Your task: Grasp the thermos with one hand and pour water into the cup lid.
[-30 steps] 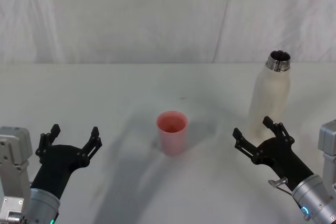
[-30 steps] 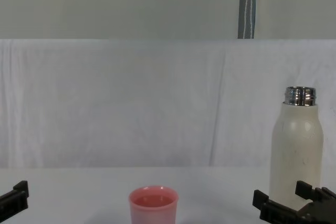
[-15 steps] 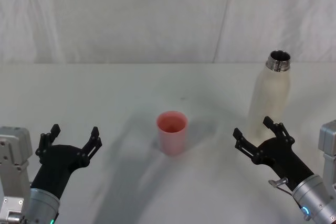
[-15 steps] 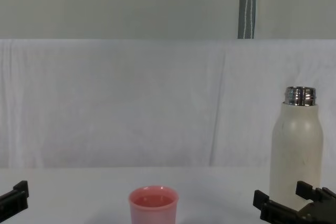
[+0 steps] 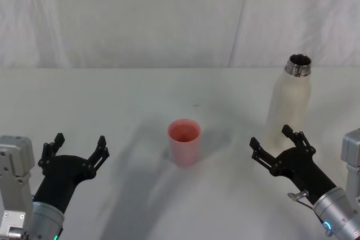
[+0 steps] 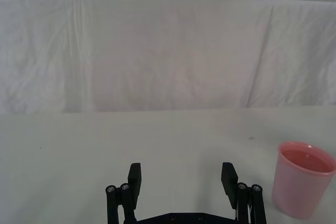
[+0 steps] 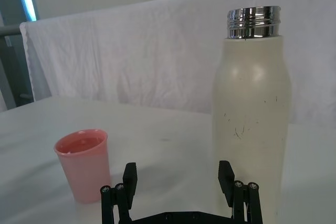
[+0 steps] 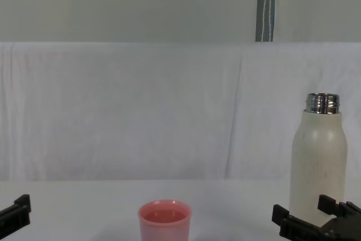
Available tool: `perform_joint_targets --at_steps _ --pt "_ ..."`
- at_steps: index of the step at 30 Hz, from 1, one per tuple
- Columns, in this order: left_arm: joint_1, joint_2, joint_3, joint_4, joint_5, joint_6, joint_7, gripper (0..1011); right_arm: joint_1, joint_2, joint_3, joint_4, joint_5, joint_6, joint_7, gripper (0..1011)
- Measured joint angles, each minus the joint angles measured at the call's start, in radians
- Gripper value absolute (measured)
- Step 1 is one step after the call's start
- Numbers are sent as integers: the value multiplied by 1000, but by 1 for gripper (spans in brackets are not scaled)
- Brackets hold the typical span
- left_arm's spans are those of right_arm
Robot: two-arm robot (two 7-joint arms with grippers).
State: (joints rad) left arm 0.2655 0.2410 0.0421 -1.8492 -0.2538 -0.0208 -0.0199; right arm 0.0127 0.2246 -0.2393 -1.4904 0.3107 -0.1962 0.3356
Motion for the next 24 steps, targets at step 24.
perform_joint_targets --at_steps 24 --pt "0 0 0 0 0 0 0 1001 0 0 0 0 0 0 0 1000"
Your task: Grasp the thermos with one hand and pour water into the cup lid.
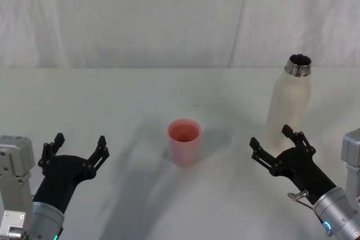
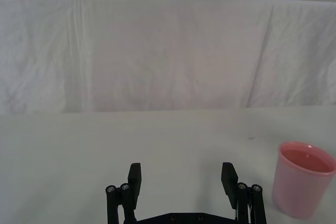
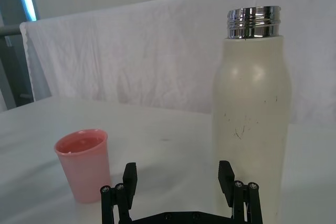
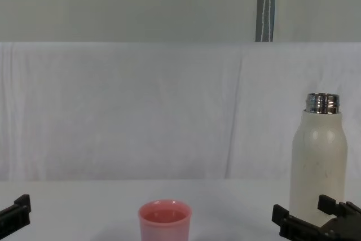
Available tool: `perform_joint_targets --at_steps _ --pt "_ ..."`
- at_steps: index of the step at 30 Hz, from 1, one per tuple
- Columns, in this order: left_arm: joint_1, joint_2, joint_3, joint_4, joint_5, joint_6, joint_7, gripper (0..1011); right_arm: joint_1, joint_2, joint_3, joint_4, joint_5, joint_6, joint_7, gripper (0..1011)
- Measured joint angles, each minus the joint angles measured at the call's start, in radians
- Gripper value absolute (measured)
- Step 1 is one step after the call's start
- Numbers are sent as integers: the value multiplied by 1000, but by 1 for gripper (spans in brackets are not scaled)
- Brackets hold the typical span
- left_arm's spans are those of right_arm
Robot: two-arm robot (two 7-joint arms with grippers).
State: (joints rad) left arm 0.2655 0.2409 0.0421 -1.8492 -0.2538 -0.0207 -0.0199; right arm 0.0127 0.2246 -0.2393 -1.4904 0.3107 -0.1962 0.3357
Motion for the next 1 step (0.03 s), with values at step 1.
perform_joint_targets --at_steps 1 --pt "0 0 0 0 0 0 0 1001 0 0 0 0 0 0 0 1000"
